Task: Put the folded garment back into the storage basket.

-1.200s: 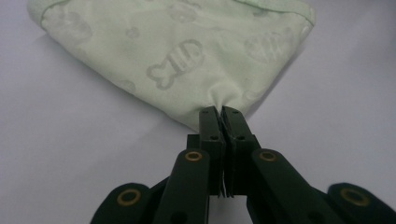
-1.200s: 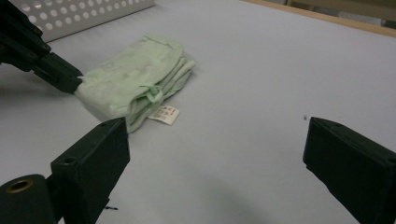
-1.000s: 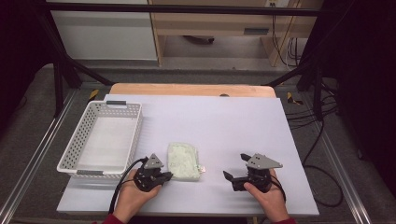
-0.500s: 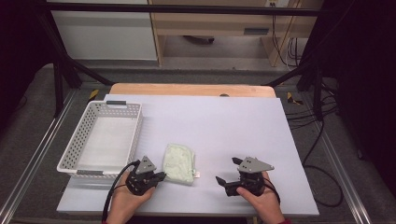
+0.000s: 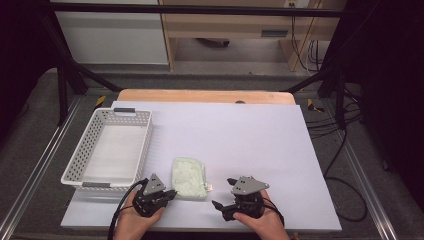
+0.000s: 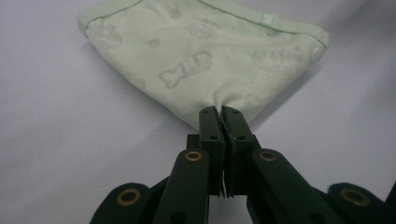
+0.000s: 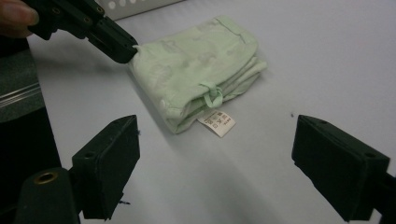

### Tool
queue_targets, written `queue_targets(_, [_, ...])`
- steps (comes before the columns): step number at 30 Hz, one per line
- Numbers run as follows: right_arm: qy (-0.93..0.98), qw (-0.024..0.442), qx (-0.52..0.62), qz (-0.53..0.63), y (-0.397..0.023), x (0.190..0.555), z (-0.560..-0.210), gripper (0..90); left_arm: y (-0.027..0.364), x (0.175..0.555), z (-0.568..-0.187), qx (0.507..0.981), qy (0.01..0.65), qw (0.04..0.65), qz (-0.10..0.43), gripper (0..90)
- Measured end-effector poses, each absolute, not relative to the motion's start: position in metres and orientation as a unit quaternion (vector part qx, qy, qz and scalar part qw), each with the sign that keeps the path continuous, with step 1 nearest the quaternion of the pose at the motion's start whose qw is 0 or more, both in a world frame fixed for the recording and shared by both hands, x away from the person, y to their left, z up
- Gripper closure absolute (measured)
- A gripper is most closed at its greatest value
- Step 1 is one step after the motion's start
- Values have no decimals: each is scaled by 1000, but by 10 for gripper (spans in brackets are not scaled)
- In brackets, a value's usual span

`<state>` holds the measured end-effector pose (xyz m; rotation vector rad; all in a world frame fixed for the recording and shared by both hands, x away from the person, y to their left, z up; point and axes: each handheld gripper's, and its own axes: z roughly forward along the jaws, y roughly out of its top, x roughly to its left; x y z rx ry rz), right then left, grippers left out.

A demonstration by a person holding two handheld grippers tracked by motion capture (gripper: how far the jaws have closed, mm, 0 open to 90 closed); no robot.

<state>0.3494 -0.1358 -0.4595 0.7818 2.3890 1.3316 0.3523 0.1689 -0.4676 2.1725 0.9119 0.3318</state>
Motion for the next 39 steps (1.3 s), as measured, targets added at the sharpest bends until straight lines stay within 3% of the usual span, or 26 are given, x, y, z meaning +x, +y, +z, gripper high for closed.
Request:
queue_targets(21, [845,115,254,456,-111,352,-466,361,182,347,-472,843,364,370,140,867])
queue_targets(27, [859,106,227,447,-93,348,-470,446,182,345,-467,826,366,393,169,634])
queue_targets(35, [876,109,216,417,-72,355,-479,471,186,344,-462,802,371,427,192,581])
queue_targets(39, [883,119,212,401,-61,361,-486,539,185,345,-465,806,375,413,199,566])
